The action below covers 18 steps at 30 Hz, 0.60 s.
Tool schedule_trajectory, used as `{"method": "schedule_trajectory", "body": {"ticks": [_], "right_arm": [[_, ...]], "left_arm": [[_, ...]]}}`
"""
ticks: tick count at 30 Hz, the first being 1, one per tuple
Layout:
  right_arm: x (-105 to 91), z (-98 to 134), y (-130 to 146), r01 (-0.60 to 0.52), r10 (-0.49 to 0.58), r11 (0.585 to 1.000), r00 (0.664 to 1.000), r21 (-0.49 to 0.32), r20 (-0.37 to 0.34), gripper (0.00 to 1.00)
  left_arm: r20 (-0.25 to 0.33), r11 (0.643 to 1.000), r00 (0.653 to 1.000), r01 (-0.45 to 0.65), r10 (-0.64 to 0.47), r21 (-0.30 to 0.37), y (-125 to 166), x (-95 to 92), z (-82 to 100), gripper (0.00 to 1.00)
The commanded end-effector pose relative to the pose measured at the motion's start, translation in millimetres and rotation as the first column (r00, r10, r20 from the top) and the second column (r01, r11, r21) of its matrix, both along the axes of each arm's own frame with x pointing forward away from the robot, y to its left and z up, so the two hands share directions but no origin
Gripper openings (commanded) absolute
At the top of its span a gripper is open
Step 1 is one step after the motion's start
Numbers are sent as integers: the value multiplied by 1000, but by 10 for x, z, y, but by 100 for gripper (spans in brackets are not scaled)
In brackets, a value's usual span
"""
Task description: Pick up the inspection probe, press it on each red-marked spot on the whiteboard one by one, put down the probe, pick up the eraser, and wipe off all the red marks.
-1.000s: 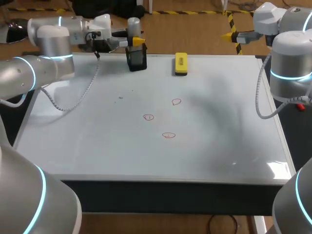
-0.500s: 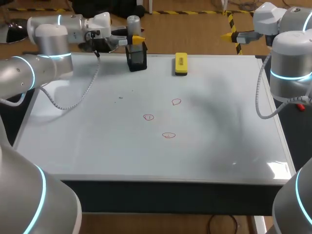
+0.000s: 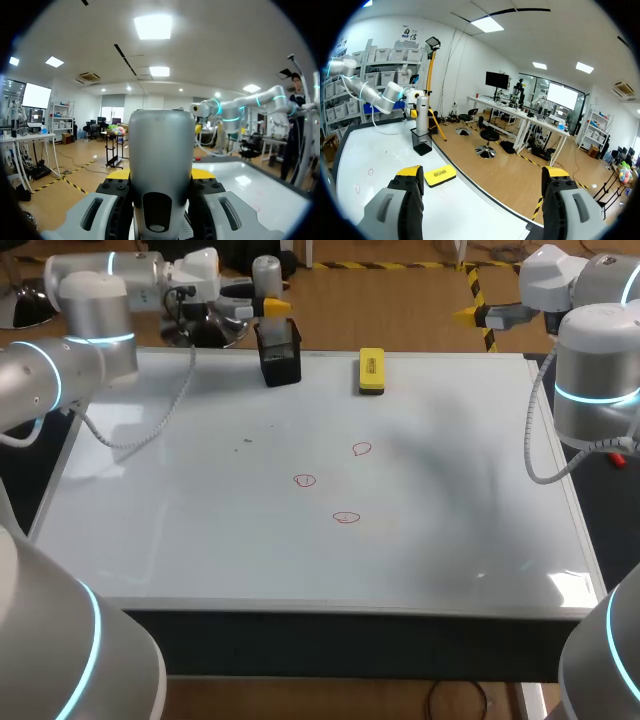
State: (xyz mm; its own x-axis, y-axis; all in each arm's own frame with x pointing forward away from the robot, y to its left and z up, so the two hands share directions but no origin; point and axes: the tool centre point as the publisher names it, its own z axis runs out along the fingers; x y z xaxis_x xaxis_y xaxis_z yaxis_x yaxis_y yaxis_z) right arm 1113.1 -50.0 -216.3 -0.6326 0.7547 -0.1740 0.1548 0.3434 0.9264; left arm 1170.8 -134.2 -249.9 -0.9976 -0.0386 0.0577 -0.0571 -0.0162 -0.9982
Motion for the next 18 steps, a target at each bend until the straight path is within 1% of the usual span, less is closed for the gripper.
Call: {"method": "schedule_trajectory", "body": {"ticks": [1,7,12,18], "right_arm": [[5,4,1,0,0,1000,1000,-2,-3,100],[5,4,1,0,0,1000,1000,-2,-3,100],[5,4,1,0,0,1000,1000,-2,-3,100],[5,4,1,0,0,1000,1000,-2,-3,100]], "left_arm": [[-4,1000,1000,-10,10,28,22,-99,167,0],[-4,1000,1000,-12,12,27,60,-106,306,0],[12,1000,1000,0,0,30,47,-63,381,0],[25,999,999,20,-21,35,58,-37,536,0]]}}
